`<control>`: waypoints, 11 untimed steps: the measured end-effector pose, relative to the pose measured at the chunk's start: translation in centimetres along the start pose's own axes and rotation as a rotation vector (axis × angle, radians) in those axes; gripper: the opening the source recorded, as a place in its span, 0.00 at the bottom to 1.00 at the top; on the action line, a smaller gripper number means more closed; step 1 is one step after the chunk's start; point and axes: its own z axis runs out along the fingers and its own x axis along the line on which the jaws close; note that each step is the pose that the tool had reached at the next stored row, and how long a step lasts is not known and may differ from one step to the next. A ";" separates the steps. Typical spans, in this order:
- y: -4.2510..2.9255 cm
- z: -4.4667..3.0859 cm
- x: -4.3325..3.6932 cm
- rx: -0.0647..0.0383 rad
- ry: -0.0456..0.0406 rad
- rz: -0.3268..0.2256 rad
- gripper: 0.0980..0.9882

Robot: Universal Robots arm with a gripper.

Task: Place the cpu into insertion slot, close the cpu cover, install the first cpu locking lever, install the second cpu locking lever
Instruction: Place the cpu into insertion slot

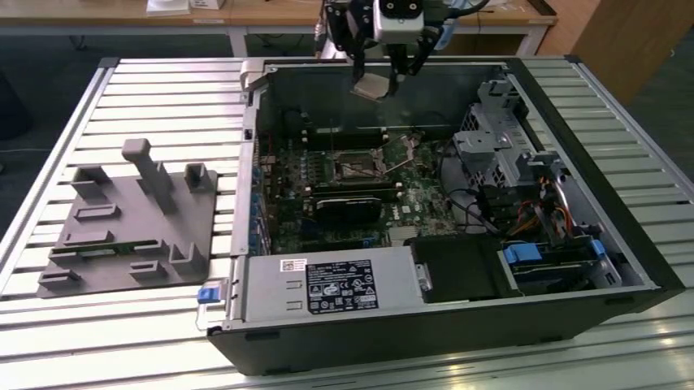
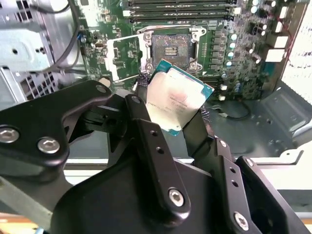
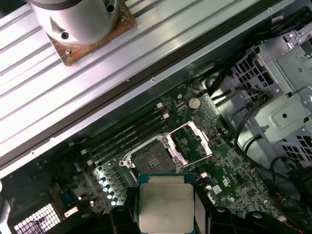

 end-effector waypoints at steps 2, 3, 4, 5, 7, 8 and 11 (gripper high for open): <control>0.00 0.04 0.00 -0.001 -0.0028 0.034 0.50; 0.00 0.05 0.00 -0.001 -0.0043 0.051 0.50; 0.00 0.07 0.00 -0.001 -0.0057 0.068 0.50; -0.01 0.10 0.00 -0.001 -0.0072 0.086 0.50; -0.01 0.14 0.00 -0.002 -0.0103 0.122 0.50; -0.01 0.17 0.00 -0.002 -0.0118 0.140 0.50; -0.02 0.25 0.00 -0.003 -0.0162 0.193 0.50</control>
